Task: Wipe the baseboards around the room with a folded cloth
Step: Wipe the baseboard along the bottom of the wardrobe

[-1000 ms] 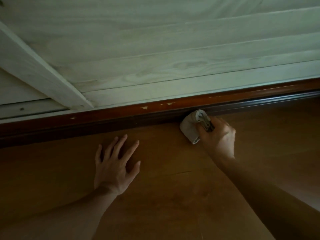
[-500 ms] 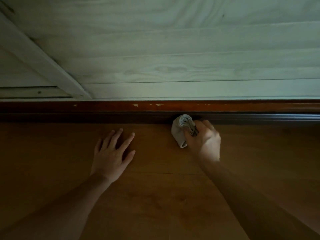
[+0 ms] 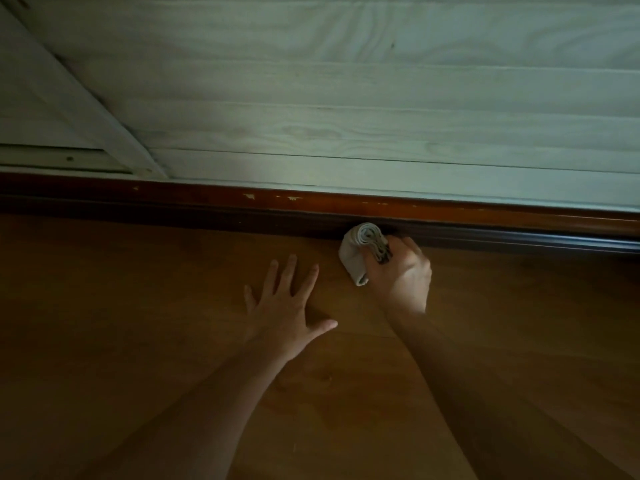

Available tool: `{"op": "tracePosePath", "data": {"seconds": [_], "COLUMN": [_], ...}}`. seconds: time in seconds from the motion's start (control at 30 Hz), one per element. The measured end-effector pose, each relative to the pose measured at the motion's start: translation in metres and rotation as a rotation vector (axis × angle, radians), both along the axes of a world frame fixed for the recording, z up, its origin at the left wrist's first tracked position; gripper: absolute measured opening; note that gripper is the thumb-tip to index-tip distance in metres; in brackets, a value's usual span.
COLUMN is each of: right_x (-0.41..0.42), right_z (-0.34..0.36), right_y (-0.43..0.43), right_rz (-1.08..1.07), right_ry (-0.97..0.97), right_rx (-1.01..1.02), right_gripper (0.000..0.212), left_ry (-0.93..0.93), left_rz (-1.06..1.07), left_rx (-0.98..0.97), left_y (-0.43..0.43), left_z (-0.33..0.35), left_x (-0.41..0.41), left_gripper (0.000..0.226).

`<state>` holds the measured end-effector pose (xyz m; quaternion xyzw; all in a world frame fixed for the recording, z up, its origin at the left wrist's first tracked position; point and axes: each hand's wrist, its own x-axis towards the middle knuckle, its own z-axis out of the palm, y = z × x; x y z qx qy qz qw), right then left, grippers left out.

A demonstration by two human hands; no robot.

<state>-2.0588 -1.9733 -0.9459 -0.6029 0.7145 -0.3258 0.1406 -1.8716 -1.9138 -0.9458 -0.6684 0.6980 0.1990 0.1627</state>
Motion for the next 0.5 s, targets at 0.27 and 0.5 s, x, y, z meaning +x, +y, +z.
{"op": "tracePosePath", "data": {"seconds": [0.27,0.5], "right_x": [0.007,-0.028], "right_z": [0.005,0.003], "right_y": [-0.004,-0.001], "right_rz": [0.117,0.056], "right_ry": [-0.03,0.017], "right_rx": [0.03,0.001], "right_gripper": [0.023,0.017], "left_ry": [0.004,-0.012], "left_rz": [0.06,0.049], "left_rx": [0.006,0.034], "left_y": [0.005,0.002], "left_z": [0.006,0.007], "left_x": [-0.012,-0.012], "left_gripper": [0.105,0.107]}}
